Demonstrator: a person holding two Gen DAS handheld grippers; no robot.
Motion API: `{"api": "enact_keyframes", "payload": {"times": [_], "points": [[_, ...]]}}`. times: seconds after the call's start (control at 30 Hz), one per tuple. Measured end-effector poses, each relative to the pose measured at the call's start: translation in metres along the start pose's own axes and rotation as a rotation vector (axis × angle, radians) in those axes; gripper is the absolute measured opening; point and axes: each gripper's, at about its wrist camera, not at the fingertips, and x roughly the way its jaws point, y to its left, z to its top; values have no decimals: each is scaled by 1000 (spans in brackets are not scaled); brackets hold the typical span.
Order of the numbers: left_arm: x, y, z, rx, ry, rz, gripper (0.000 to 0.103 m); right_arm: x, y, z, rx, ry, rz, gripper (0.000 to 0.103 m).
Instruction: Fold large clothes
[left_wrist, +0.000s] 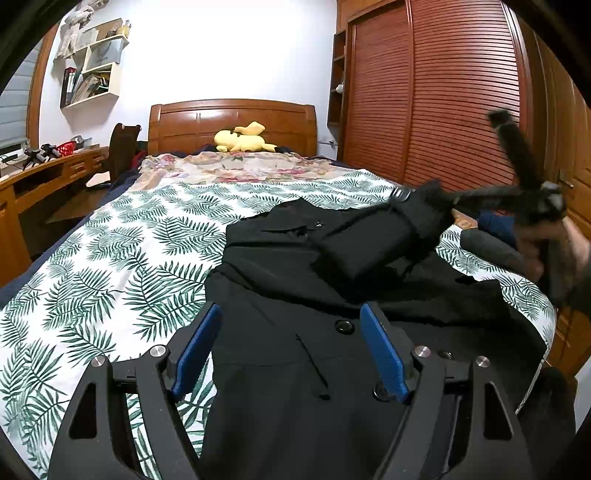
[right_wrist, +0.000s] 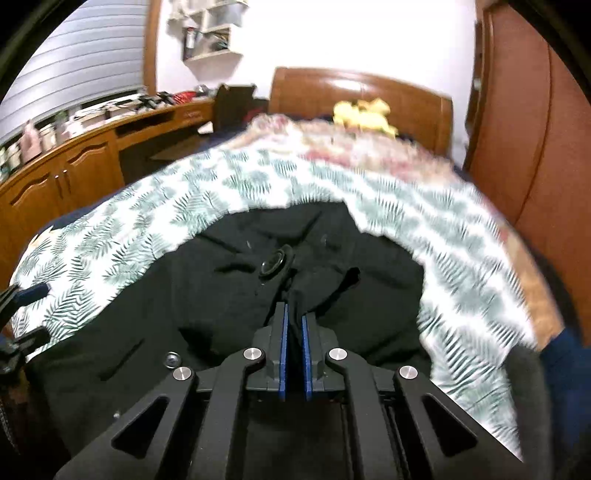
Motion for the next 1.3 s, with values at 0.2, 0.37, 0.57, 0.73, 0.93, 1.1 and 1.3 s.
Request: {"api": "enact_keyframes", "payload": {"times": [0.2, 0.37, 0.57, 0.73, 0.93, 1.1, 1.3], "points": [[-15, 3, 2, 4, -19, 15, 79, -53, 26, 2, -92, -57, 17, 6], [-26, 9, 1, 12, -32, 40, 79, -76, 58, -5, -144, -91, 94, 6], [-34, 28, -4, -2, -31, 53, 79, -76, 84, -15, -160, -84, 223, 7], [-36, 40, -8, -19, -24, 65, 79, -75, 75, -12, -129, -114, 260, 39], [-27, 38, -8, -23, -6, 52, 79, -64, 47, -30, -63, -81, 203, 39], [-15, 27, -12, -4, 29, 37, 79, -45, 11, -63, -5, -24, 117, 39], [10, 15, -21, 24, 104, 33, 76, -9, -28, -109, 56, 76, 43, 39]]}}
